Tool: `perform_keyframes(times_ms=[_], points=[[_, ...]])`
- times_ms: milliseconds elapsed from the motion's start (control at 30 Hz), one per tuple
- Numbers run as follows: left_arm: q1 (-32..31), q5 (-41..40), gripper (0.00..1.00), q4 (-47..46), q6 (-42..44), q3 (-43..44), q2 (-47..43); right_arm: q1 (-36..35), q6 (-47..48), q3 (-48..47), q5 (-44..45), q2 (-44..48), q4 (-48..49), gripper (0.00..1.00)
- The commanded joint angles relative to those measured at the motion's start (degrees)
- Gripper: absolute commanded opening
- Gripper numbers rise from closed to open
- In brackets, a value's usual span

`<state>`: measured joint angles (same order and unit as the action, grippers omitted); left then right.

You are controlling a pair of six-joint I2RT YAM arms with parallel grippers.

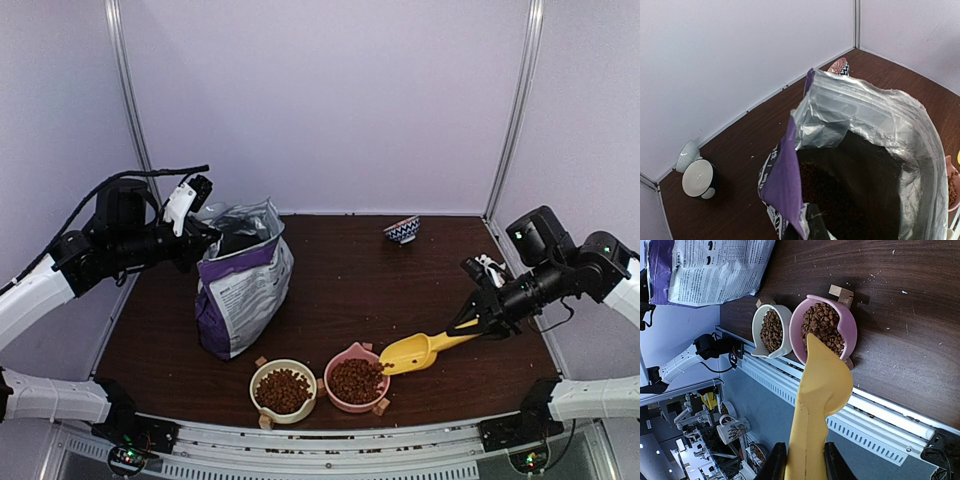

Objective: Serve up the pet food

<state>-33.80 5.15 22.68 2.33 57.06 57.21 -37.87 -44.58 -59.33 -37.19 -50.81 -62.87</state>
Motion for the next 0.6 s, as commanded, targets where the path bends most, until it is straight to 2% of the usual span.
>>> perform_keyframes(times_ms=[0, 367, 567], points=[[0.45, 0.30, 0.00, -1.76, 0.31, 1.10, -1.22, 0.43, 5.62, -5.27, 1.20, -2.30, -6.44, 0.15], [0.49, 0.26, 0.00, -1.73, 0.29, 1.12, -1.31, 0.43, 12.48, -17.77, 3.52, -9.07, -16.83, 0.15], [0.49, 0.18, 0.00, -1.76, 0.33, 1.13, -1.23, 0.44, 12.39, -22.24, 3.71, -10.61, -16.87, 0.15]])
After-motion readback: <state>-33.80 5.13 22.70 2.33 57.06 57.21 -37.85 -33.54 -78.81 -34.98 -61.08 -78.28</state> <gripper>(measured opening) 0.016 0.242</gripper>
